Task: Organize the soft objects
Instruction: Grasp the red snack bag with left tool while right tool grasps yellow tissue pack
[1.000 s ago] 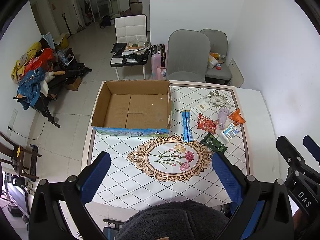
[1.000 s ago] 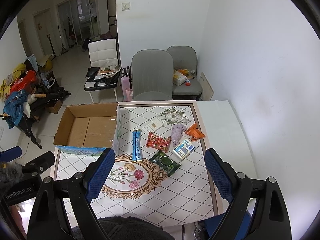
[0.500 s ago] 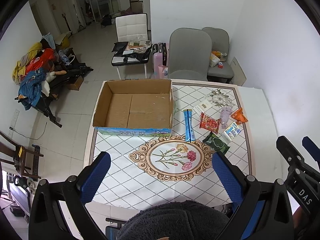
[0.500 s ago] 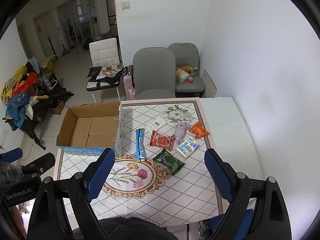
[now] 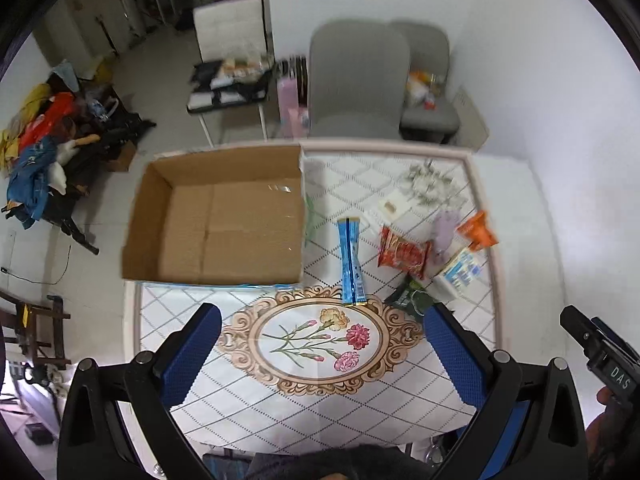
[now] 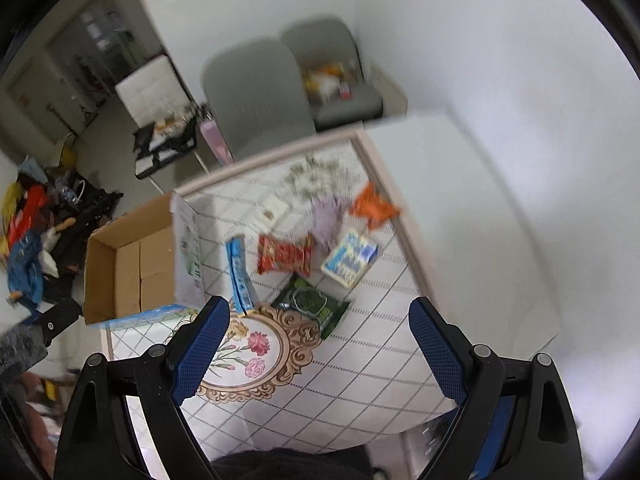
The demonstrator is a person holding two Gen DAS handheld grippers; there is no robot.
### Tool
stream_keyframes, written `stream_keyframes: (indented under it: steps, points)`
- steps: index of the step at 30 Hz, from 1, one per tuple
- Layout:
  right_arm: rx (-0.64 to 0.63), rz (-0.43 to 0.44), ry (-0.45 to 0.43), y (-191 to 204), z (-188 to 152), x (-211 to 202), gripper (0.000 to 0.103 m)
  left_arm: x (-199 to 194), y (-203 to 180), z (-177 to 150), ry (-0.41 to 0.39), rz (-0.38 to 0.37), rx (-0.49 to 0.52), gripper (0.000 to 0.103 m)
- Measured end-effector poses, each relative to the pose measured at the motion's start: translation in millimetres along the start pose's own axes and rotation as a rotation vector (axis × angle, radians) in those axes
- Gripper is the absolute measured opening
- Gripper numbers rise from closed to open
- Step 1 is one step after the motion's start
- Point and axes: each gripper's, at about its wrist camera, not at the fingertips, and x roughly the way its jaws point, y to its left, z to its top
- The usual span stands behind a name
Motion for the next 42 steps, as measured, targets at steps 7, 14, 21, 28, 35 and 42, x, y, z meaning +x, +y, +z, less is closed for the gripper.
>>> stream_keyframes:
  steps: [7,14,21,28,35,42]
  points:
    - [0.162,0.063,0.233,-64,40,163,0.093,146,-49,41,0.225,-0.025,0.035,0.101]
    - [0.381,0.121,0.425,-92,57,303,0.087,257,-89,64,0.481,-0.112,-0.095,0.099]
    - [0.349,0.117,0.496,-93,51,340,0.063,315,-102,74,0.628,-0.164,-0.186,0.099]
    - [0.122,0.009,0.522,-97,42,331,0.063,359,-100,60,0.757,-0.204,-0.332,0.099]
    - [0.183,0.029,0.510,-92,32,335,0.063,383,-99,49,0.774,-0.250,-0.487,0.099]
    - [0.093,-0.008,0.496,-76,29,335,0.064,367,-138,59,0.671,-0.127,-0.167,0.093]
